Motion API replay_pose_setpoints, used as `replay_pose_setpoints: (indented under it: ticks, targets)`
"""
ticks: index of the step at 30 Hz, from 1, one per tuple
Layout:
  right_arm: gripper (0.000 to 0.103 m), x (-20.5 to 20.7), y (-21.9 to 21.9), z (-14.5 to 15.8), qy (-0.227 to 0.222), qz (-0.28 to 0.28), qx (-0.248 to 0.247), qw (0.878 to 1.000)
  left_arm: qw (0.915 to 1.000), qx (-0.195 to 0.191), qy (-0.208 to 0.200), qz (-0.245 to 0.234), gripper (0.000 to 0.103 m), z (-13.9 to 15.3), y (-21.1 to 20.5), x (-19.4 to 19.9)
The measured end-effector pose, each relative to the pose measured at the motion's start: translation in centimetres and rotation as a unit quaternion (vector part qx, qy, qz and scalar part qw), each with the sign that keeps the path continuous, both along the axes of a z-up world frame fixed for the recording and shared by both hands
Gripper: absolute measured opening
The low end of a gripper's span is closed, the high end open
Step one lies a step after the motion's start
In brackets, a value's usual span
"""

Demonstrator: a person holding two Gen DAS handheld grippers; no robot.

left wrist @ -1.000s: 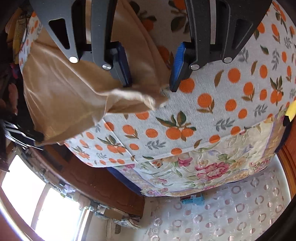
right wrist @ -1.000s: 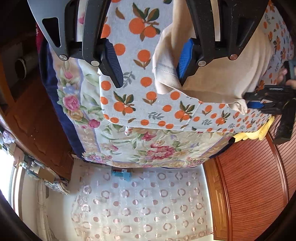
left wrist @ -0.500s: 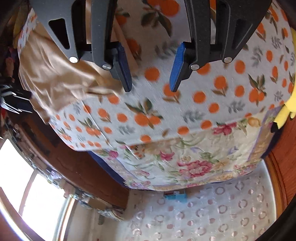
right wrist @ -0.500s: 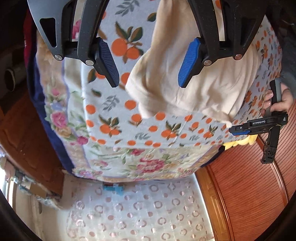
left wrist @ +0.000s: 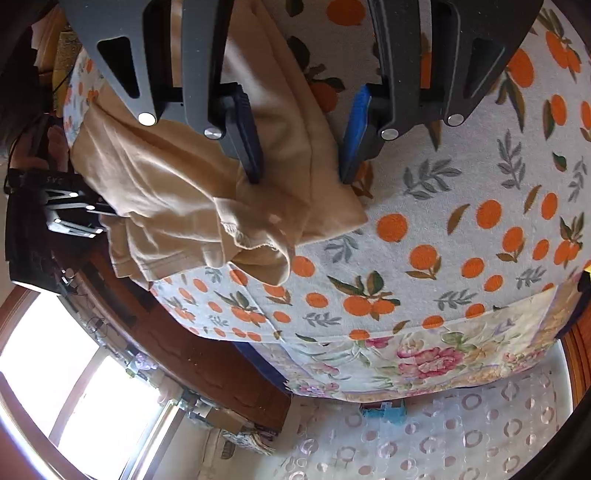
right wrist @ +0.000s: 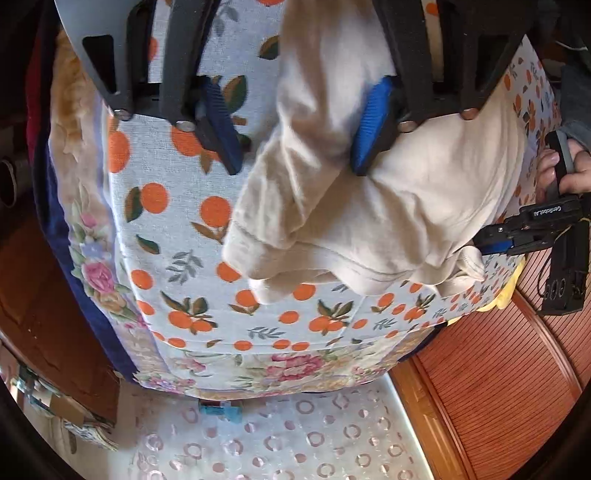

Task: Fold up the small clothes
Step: 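Grasp the folded shirt with both grippers and carry it toward the yellow plush toy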

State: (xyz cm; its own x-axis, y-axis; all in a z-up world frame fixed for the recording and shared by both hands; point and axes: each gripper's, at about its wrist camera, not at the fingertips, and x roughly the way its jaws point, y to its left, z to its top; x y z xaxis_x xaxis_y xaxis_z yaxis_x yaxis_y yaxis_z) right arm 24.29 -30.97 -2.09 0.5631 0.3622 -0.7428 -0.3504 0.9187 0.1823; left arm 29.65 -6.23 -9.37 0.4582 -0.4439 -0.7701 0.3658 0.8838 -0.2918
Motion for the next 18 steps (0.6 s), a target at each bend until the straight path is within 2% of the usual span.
replay_pose_setpoints:
  ticks: [1,2,3,4,5,6,13,18]
  targets:
    - [0.032,0.0,0.3,0.0,0.003,0.013,0.006,1.000,1.0000,-0.009,0.000,0.000,0.043,0.0,0.1,-0.1]
    - [0.028,-0.3,0.5,-0.1,0.002,0.020,0.006,1.000,0.9999,-0.016,-0.001,-0.002,0.043,-0.1,0.1,-0.3]
    - [0.020,-0.8,0.6,0.0,-0.004,0.024,0.000,1.000,0.9997,-0.025,-0.001,-0.006,0.039,-0.1,0.0,-0.4]
    - [0.017,-0.9,1.0,0.2,-0.012,0.030,-0.009,0.999,0.9994,-0.033,0.001,-0.013,0.030,-0.2,-0.1,-0.5]
    - [0.016,-1.1,1.2,0.5,-0.022,0.032,-0.018,0.999,0.9992,-0.035,0.005,-0.016,0.018,-0.2,-0.1,-0.5]
    - [0.015,-1.4,1.4,0.7,-0.029,0.035,-0.022,0.999,0.9992,-0.037,-0.001,-0.014,0.013,0.1,0.1,-0.7]
    - [0.014,-3.1,3.6,5.4,-0.106,0.072,-0.022,0.992,0.9950,-0.085,-0.052,-0.014,0.008,5.1,3.8,-3.8]
    - [0.013,-3.0,7.5,9.4,-0.156,0.122,-0.021,0.980,0.9901,-0.097,-0.097,0.031,0.008,8.1,9.3,-7.0]
